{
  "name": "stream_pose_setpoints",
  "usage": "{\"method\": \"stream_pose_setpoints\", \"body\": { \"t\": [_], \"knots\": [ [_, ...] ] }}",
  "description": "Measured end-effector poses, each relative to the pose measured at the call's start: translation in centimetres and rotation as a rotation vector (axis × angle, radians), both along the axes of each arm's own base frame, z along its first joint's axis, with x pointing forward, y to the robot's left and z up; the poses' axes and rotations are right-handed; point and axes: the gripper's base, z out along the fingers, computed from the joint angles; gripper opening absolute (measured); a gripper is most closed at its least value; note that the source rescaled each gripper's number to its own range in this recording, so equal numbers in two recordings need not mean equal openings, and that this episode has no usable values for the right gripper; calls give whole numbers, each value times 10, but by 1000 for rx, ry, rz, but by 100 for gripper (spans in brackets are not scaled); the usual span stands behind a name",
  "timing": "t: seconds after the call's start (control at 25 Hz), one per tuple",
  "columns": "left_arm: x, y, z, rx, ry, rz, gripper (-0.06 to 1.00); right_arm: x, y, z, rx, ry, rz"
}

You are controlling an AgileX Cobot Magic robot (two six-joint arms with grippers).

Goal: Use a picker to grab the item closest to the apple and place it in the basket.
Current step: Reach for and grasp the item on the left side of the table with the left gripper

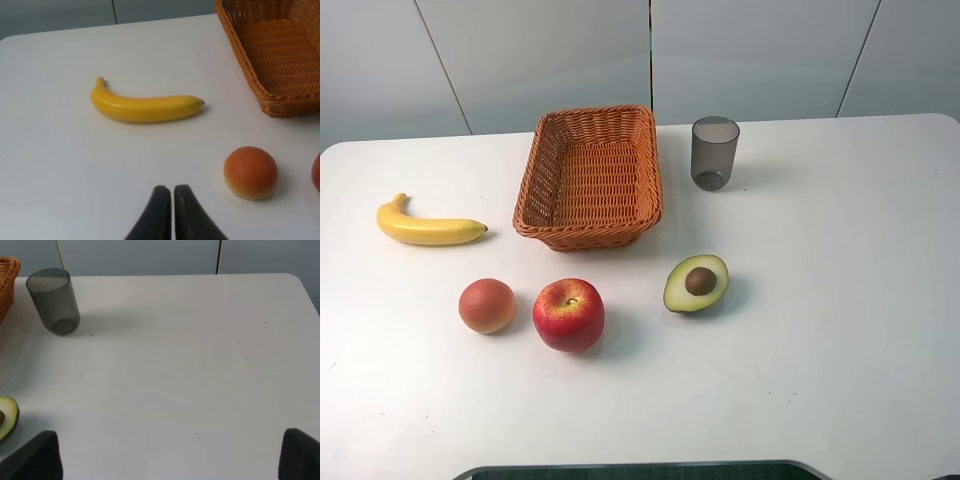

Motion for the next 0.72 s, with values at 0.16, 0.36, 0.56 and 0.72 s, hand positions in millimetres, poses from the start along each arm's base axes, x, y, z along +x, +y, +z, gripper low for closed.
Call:
{"method": "stream_pose_setpoints", "body": {
  "t": [0.16, 0.36, 0.56, 0.72],
  "knots": [
    [0, 0, 0, 0, 0, 0, 0, 0, 0, 0, 0, 0, 0],
    [0, 0, 0, 0, 0, 0, 0, 0, 0, 0, 0, 0, 0],
    [0, 0, 0, 0, 0, 0, 0, 0, 0, 0, 0, 0, 0],
    [0, 0, 0, 0, 0, 0, 0, 0, 0, 0, 0, 0, 0]
  ]
}}
